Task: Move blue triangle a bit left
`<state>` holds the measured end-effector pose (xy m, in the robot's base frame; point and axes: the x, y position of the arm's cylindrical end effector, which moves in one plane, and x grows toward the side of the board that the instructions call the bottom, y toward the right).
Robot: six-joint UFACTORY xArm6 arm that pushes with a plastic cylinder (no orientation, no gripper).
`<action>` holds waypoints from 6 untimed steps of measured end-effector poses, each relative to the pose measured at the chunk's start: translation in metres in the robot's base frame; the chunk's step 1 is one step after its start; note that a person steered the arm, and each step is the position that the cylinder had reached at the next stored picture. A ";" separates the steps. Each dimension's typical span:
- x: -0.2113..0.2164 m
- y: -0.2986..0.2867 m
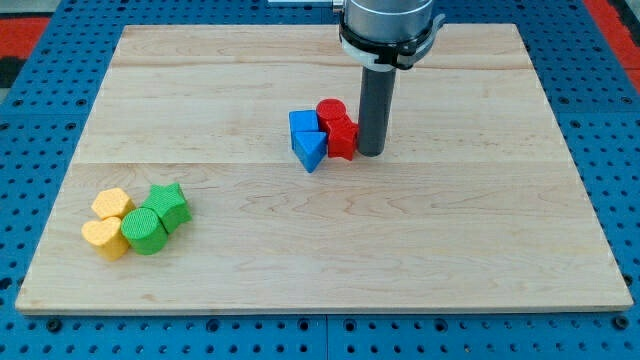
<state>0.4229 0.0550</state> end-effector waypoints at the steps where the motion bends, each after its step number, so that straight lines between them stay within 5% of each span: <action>1: 0.000 0.000; 2: 0.037 0.000; 6: 0.035 -0.128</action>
